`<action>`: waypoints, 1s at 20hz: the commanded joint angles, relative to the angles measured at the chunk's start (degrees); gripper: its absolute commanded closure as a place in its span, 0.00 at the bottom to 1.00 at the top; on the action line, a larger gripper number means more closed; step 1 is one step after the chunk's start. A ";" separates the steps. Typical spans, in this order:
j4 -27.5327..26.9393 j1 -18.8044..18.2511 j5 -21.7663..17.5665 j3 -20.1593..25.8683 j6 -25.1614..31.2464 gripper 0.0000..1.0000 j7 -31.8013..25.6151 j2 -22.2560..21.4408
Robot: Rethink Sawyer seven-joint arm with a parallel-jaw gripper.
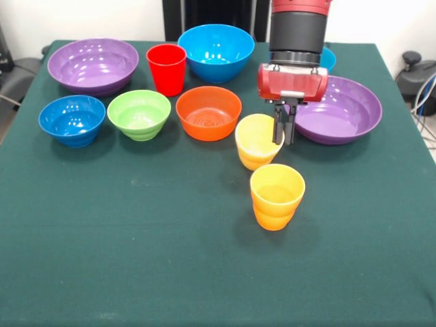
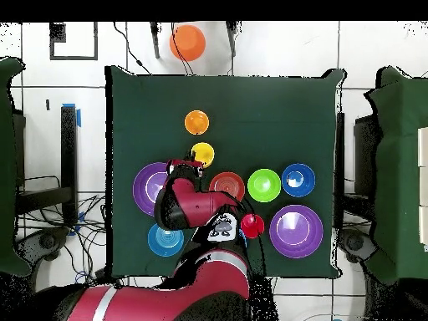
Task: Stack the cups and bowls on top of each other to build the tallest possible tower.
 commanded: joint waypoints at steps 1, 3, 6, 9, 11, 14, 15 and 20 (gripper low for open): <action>-2.98 -0.31 1.77 4.38 -0.36 1.00 8.97 1.64; -2.90 -0.23 1.49 4.43 0.30 1.00 8.50 1.43; -2.90 -0.32 1.44 4.51 0.85 1.00 8.27 1.34; -2.84 -0.41 1.35 4.62 0.67 1.00 8.38 1.32; -2.78 -0.33 1.43 4.54 0.89 1.00 8.33 1.25; -2.73 -0.20 1.58 4.33 1.82 1.00 8.06 0.96; -2.75 0.01 1.75 4.05 2.36 1.00 7.82 0.88; -1.38 -0.80 1.26 5.20 7.27 1.00 7.26 -1.56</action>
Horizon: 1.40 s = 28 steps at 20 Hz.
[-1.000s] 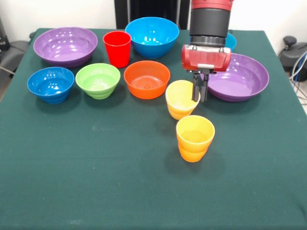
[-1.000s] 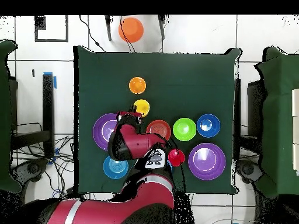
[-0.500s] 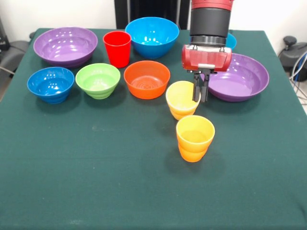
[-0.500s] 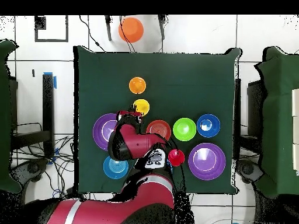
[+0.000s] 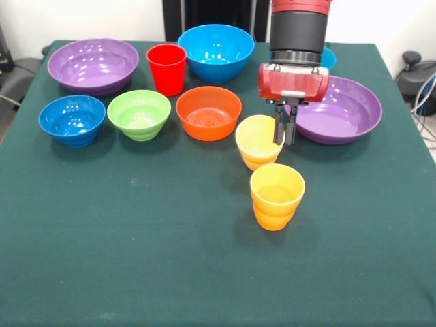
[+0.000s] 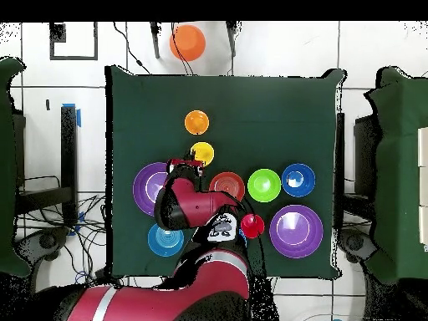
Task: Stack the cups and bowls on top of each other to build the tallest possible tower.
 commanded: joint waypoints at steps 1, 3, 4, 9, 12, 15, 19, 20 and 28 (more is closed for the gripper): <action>-0.58 -1.87 0.68 6.34 9.80 1.00 7.19 -2.69; 0.70 -4.16 -0.56 8.60 12.41 1.00 6.94 -4.42; 1.07 -4.76 -0.90 9.09 12.95 1.00 6.80 -4.91; 3.14 -8.18 -1.62 12.17 16.40 1.00 6.14 -7.89; 4.24 -10.29 -2.23 14.22 18.97 1.00 5.08 -9.68; 4.67 -12.38 -2.69 16.20 21.29 1.00 3.80 -10.97; 4.66 -14.72 -2.94 18.10 24.50 1.00 2.00 -12.23; 4.52 -15.11 -3.00 18.42 25.06 1.00 1.64 -12.43; 0.84 -22.97 -3.12 25.78 32.12 1.00 -3.18 -11.91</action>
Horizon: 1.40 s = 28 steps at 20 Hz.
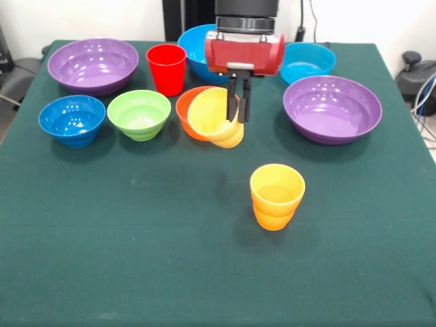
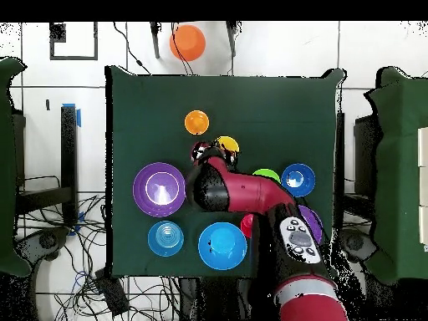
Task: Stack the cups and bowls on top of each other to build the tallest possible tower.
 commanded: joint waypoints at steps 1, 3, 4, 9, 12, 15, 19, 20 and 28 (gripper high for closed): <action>-2.52 -5.52 -2.91 13.23 12.31 1.00 -4.18 1.48; -4.37 -7.48 -3.03 15.42 13.93 1.00 -5.70 2.61; -4.96 -8.08 -3.12 16.16 14.38 1.00 -5.99 3.06; -7.41 -9.29 -4.84 17.40 15.61 1.00 -7.34 4.61; -8.55 -9.05 -5.63 17.17 17.06 1.00 -7.37 4.53; -10.01 -10.22 -6.04 18.45 18.98 1.00 -8.60 5.10; -13.05 -12.31 -7.08 21.81 20.77 1.00 -11.12 7.81; -13.68 -12.37 -7.42 22.10 20.87 1.00 -11.24 8.30; -16.57 -9.56 -9.40 20.43 18.89 1.00 -6.97 9.36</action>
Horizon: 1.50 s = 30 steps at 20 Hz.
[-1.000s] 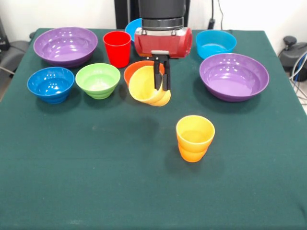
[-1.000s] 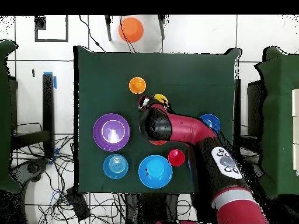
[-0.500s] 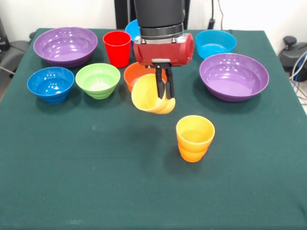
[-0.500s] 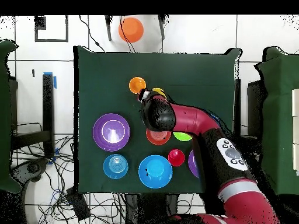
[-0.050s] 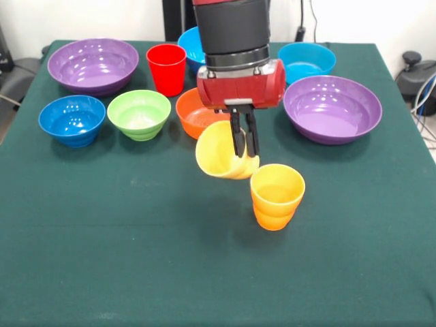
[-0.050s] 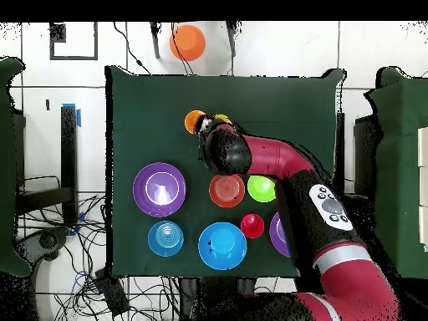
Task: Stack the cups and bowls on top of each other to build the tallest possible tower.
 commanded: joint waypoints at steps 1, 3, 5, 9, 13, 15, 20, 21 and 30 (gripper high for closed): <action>-4.89 0.69 -4.88 5.44 4.77 1.00 -6.99 4.01; -5.48 0.83 -5.01 5.30 7.44 1.00 -8.00 3.75; -7.94 3.53 -6.51 1.44 13.37 1.00 -9.75 2.28; -11.08 6.79 -8.13 -3.54 19.86 1.00 -9.16 0.96; -13.09 7.92 -10.03 -4.36 21.68 1.00 -8.81 1.21; -14.27 8.37 -11.47 -4.55 22.91 1.00 -9.17 1.29; -15.66 8.10 -13.37 -3.69 22.06 1.00 -8.02 1.79; -16.20 8.36 -14.37 -3.79 22.01 0.00 -7.34 1.90; -16.32 6.27 -15.35 -2.63 23.57 0.00 -8.87 2.49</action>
